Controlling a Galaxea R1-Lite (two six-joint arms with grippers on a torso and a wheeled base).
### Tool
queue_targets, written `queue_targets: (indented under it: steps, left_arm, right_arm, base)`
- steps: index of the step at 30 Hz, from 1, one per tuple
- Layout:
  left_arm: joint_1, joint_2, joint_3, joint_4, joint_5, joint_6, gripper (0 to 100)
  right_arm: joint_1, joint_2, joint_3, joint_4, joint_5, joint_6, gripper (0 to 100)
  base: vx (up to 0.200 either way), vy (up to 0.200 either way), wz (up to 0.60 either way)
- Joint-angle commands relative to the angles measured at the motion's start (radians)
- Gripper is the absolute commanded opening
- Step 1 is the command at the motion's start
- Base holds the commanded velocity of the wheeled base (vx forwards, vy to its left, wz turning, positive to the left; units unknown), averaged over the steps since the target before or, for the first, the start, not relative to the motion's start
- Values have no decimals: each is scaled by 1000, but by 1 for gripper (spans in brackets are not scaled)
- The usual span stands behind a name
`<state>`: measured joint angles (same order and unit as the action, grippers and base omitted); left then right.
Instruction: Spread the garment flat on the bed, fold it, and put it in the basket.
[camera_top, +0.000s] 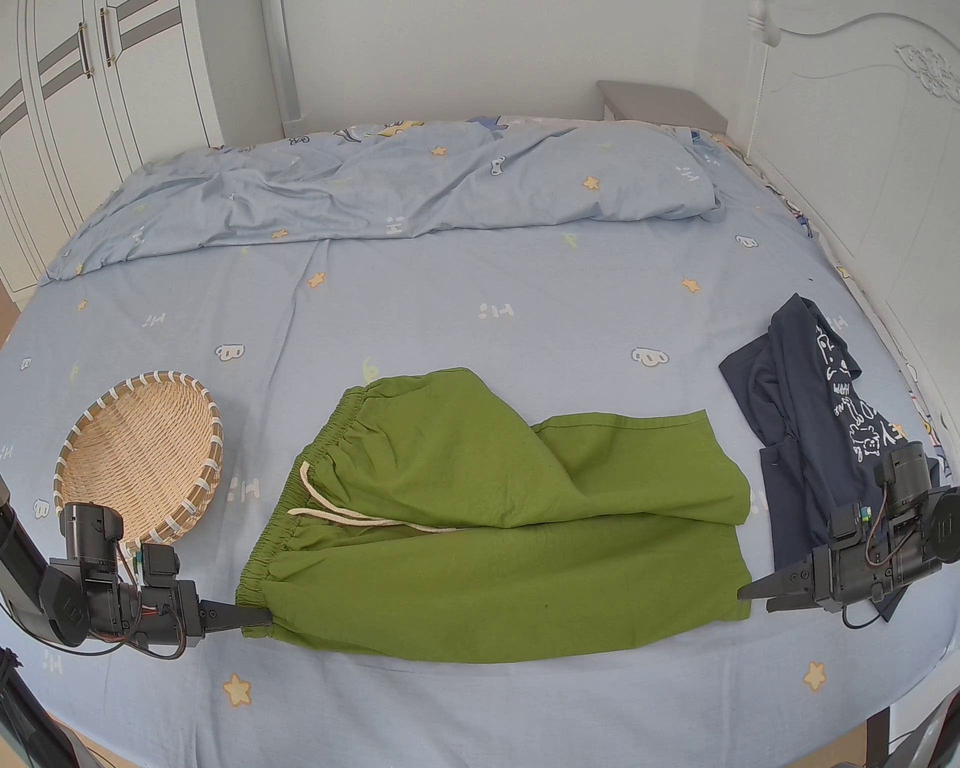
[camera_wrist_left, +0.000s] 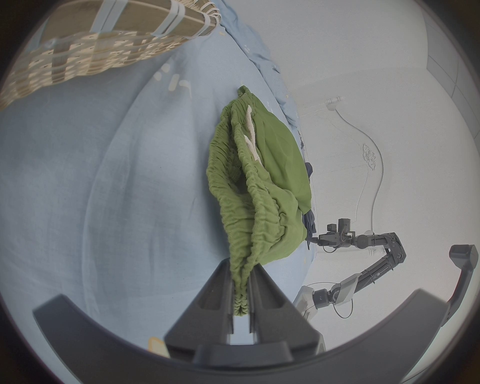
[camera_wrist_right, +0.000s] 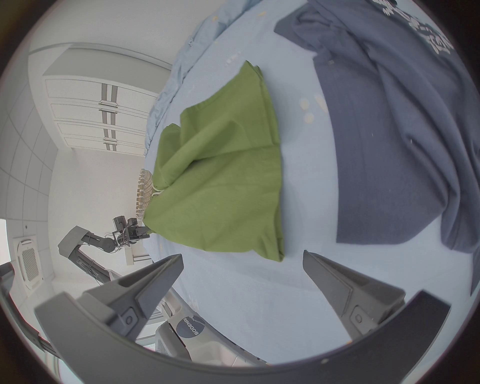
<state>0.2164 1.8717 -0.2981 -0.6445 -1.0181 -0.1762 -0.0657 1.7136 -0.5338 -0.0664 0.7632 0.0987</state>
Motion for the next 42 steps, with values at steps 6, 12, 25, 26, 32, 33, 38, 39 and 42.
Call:
queue_targets:
  steps: [6,12,25,26,32,33,38,39,42]
  left_arm:
    - [-5,10,-4,-4,0,0,0]
    - [-12,14,-4,-4,0,-2,0]
    - [-20,12,-4,-4,0,-3,0]
    - [-20,14,-4,-6,0,-3,0]
    - [-18,15,-7,-6,0,-6,0]
    - [-18,15,-9,-3,0,-6,0]
    - [-14,15,-9,-3,0,-6,0]
    - [-12,15,-10,-3,0,-6,0]
    - [-6,15,-12,-3,0,-8,0]
  right_arm:
    - [-14,132,-5,-33,93,-13,100]
    - [11,199,-3,-92,104,-11,100]
    - [41,248,-12,-168,122,1,100]
    - [41,248,-12,-168,125,3,100]
    - [34,250,-14,-167,131,6,100]
    - [32,251,-15,-165,131,6,0]
    - [27,258,-8,-164,131,6,0]
    - [27,258,-5,-164,131,6,0]
    - [15,256,0,-161,131,6,0]
  base:
    - [0,0,0]
    - [0,0,0]
    - [0,0,0]
    - [0,0,0]
    - [0,0,0]
    - [0,0,0]
    - [0,0,0]
    - [0,0,0]
    - [0,0,0]
